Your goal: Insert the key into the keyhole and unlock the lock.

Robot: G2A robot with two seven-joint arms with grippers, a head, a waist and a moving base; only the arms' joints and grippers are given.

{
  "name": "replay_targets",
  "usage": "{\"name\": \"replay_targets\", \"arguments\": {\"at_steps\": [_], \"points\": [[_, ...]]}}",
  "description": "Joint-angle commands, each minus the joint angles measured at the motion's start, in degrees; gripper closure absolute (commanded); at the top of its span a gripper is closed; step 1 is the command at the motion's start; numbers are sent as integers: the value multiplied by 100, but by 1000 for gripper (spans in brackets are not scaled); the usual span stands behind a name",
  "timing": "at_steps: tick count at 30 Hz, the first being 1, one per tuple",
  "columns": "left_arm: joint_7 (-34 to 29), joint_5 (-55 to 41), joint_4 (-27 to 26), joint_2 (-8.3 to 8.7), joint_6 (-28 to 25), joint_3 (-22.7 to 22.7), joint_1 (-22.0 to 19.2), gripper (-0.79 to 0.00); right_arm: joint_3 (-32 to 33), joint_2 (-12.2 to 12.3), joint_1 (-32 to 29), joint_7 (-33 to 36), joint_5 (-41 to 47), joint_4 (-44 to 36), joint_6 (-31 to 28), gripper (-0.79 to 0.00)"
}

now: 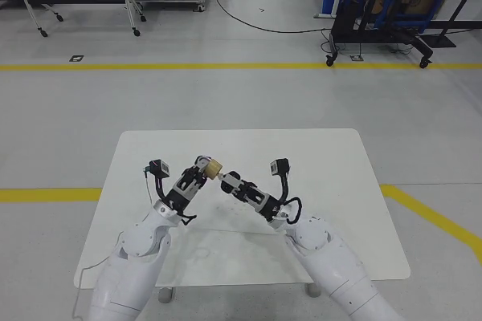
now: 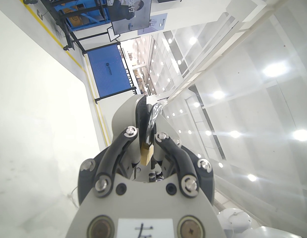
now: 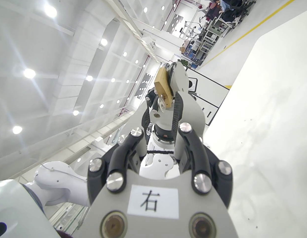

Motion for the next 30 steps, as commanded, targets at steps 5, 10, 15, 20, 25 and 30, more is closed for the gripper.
{"name": "replay_targets", "arguments": {"at_steps": [5,10,15,20,25,30], "points": [[44,147,-5,-1,-60,25,14,0,-19,-8,8,-55,-12,12,61,-163],[55,248,-18,0,-154,36,23,0,-26,-21,-14,-108,144,14,155,0],[62,396,-25,2,-287,54,34,0,-35,-31,-22,92,554,28,267,0],[90,550,-21,2,-468,77,45,0,-54,-46,-28,446,1211,66,461,0],[98,678,1,5,-634,84,38,0,-57,-72,-45,1168,2444,110,755,0],[87,715,11,7,-758,87,25,0,17,-107,-43,1999,3902,252,1217,0]]}}
